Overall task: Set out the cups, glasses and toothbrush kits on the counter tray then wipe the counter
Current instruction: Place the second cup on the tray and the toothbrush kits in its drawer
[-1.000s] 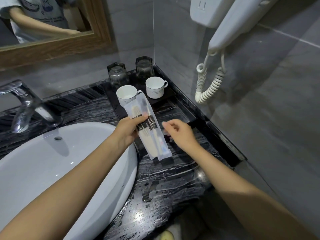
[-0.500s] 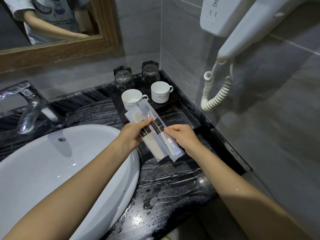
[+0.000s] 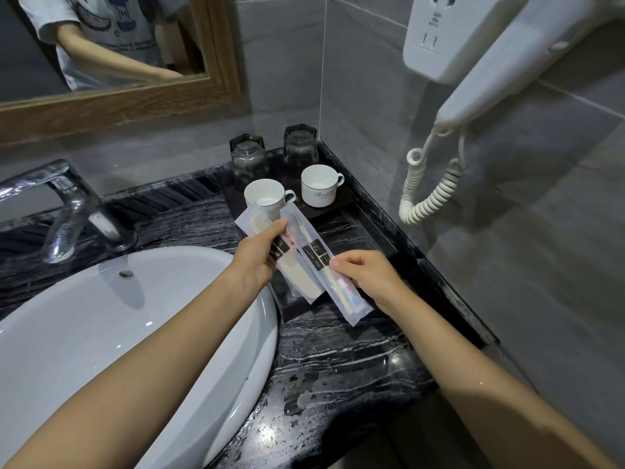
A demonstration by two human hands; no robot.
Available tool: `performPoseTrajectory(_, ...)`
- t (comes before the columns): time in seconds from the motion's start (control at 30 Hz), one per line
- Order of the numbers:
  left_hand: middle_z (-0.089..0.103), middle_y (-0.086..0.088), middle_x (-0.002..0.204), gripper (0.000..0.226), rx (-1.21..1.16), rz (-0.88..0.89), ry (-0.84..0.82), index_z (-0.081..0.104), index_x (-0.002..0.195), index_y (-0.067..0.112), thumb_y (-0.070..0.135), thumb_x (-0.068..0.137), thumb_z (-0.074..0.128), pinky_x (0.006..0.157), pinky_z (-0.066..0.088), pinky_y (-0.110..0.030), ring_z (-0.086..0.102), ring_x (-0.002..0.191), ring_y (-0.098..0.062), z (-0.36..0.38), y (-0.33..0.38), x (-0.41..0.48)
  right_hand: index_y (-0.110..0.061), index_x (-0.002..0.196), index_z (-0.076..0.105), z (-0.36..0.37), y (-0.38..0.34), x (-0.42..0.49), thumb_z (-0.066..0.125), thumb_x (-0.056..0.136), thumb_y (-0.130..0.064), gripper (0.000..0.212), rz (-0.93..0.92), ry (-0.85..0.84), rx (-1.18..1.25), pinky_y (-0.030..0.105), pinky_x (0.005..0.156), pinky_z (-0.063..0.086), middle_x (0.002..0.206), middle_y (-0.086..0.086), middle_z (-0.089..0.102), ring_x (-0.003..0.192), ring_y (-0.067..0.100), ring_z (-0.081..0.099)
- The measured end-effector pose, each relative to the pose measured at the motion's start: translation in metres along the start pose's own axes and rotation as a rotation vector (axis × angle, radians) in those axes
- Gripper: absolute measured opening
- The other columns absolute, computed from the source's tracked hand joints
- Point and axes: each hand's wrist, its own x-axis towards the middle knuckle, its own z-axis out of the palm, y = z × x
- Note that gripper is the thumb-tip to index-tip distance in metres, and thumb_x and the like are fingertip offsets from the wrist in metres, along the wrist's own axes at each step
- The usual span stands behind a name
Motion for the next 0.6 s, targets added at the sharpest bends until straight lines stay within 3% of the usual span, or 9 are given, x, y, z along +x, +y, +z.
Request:
performPoseTrajectory(0.17,0.07,0.002,0.056,0.004,-0.036,0.027,0.037,0.066,0.081,0.013,0.01,0.08,0.067,0.055,0.058,-0.027,0.067,0.055,-0.011,0.004,0.0,-0.002,-0.005,0.104,0.071,-0.002,0.0,-0.003,0.062,0.088,-0.011,0.019,-0.008,0.018,-0.015,0.012,0.072,0.048,0.086,-0.01,0.068,0.082,0.002,0.062)
performPoseTrajectory(0.37,0.065,-0.002,0.06,0.006,0.031,0.065,0.038,0.065,0.08,0.011,0.005,0.079,0.065,0.055,0.056,-0.029,0.063,0.053,-0.012,0.009,0.002,-0.009,-0.008,0.099,0.071,-0.005,0.005,-0.008,0.062,0.088,-0.01,0.014,-0.018,0.043,-0.025,0.008,0.062,0.052,0.085,-0.009,0.066,0.081,0.006,0.061)
performPoseTrajectory(0.47,0.067,-0.002,0.065,0.002,0.038,0.064,-0.009,0.066,0.078,0.011,0.011,0.079,0.068,0.058,0.058,-0.028,0.065,0.059,-0.012,0.01,0.004,-0.013,-0.006,0.098,0.071,-0.005,0.006,-0.009,0.062,0.088,-0.008,0.014,-0.033,0.037,-0.044,0.012,0.072,0.049,0.085,-0.008,0.066,0.084,0.008,0.061)
performPoseTrajectory(0.6,0.068,0.001,0.056,0.003,0.012,0.039,-0.007,0.066,0.078,0.011,0.013,0.079,0.069,0.061,0.059,-0.029,0.066,0.052,-0.011,0.009,0.006,-0.015,-0.007,0.097,0.072,-0.007,0.005,-0.011,0.063,0.087,-0.008,0.013,-0.044,0.057,-0.023,0.016,0.076,0.05,0.085,-0.008,0.067,0.084,0.008,0.062)
